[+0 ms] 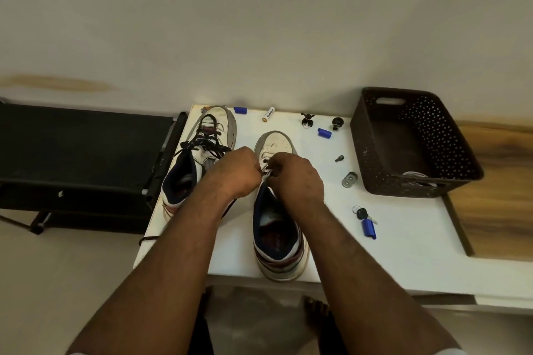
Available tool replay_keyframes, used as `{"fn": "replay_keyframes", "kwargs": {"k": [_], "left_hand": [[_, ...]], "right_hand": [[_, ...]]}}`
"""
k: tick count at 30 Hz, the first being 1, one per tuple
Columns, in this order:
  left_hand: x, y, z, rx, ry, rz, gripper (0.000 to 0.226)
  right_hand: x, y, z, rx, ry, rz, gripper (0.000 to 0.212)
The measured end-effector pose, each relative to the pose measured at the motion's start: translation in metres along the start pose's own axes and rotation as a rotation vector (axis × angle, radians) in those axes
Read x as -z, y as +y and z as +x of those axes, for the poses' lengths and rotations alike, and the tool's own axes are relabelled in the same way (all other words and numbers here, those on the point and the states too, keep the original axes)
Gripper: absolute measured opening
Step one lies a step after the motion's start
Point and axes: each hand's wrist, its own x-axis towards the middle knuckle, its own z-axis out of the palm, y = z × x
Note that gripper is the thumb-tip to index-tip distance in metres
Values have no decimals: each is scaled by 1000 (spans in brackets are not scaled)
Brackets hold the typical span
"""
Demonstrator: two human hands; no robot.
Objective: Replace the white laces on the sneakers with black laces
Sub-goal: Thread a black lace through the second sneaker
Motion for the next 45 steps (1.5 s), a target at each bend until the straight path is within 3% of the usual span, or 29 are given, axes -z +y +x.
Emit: {"fn": "replay_keyframes", "kwargs": {"k": [3,6,10,13,16,18,20,22,25,27,32,37,39,41,45], "left_hand": [[4,5,-4,23,-124,84,15],[6,6,-11,124,-339,45,22],[5,-6,-13,264,-421,-140,49],[6,-1,-16,244,-283,-453,58],[8,3,-7,87,72,-616,39],[9,8,-9,-22,199,-820,28],[4,15,-12,-116,281,-941,24],[0,24,-17,-205,299,-1029,33],[1,31,-21,-354,275,-1085,55],[4,28,-20,-411,342,-984,50],[3,22,-17,-402,463,-916,30],[-1,21,-11,-532,484,-848,31],[9,26,-17,-511,405,-1153,30],[20,25,-19,-497,373,-1410,48],[26,20,-19,-467,578,-1235,47]], "right_hand": [[-1,-1,0,-30,5,-32,34],[1,-1,0,-57,-1,-47,26],[10,1,4,-63,-85,-28,15],[21,7,12,-70,-181,53,18],[29,15,14,-86,-256,136,24],[34,21,16,-89,-194,302,19],[39,25,18,-71,-79,520,13],[41,26,20,-44,-21,707,31],[43,21,18,54,-49,908,52],[43,19,16,98,-83,988,54],[38,21,20,54,-90,923,37],[28,26,19,96,-231,352,25],[27,28,16,88,-240,333,21],[30,26,13,65,-258,338,22],[40,14,8,-124,-281,600,42]]}}
